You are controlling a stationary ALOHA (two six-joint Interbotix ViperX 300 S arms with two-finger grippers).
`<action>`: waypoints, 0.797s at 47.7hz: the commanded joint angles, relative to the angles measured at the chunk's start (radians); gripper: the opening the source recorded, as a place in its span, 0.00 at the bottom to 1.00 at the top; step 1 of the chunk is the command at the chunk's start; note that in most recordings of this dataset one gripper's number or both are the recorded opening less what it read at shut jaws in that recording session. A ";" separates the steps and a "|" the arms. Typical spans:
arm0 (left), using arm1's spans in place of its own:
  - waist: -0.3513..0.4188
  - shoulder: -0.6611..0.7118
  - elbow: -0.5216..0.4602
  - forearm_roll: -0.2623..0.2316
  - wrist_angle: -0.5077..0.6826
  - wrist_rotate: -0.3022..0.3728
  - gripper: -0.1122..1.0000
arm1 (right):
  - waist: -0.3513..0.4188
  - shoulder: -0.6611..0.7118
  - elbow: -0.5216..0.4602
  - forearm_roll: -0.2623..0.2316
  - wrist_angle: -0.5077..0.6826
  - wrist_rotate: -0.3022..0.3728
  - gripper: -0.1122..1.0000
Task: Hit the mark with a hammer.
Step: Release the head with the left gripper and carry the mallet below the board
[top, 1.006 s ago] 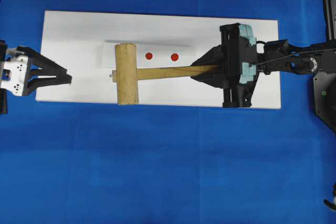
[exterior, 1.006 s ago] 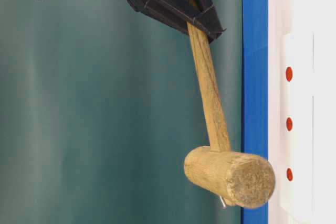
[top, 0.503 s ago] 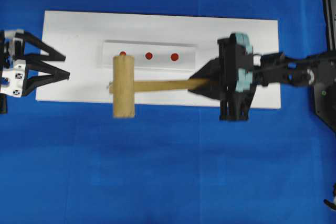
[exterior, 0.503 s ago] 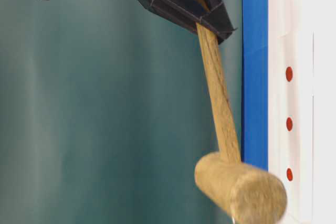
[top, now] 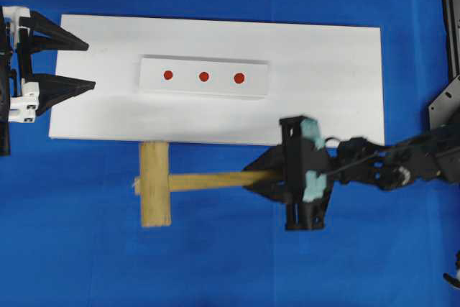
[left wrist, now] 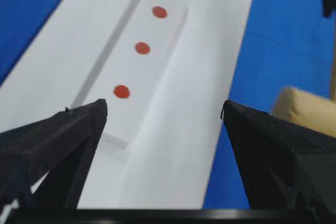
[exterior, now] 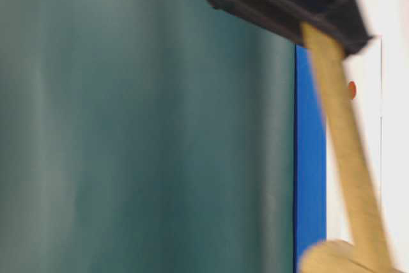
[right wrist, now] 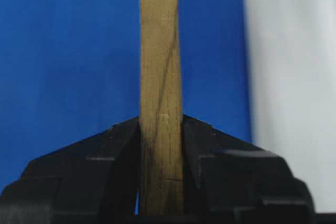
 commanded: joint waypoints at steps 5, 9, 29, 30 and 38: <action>0.011 -0.006 -0.005 -0.002 -0.011 0.003 0.88 | 0.041 0.029 -0.055 0.035 -0.049 0.002 0.19; 0.011 -0.008 -0.002 -0.002 -0.011 0.002 0.88 | 0.057 0.041 -0.057 0.055 -0.075 0.002 0.19; 0.011 -0.015 0.003 -0.003 -0.011 0.000 0.88 | 0.069 0.118 -0.080 0.074 -0.086 0.003 0.19; 0.011 -0.015 0.005 -0.003 -0.011 0.000 0.88 | 0.069 0.126 -0.083 0.077 -0.084 0.003 0.19; 0.011 -0.015 0.008 -0.003 -0.011 0.000 0.88 | 0.069 0.190 -0.100 0.109 -0.072 0.003 0.19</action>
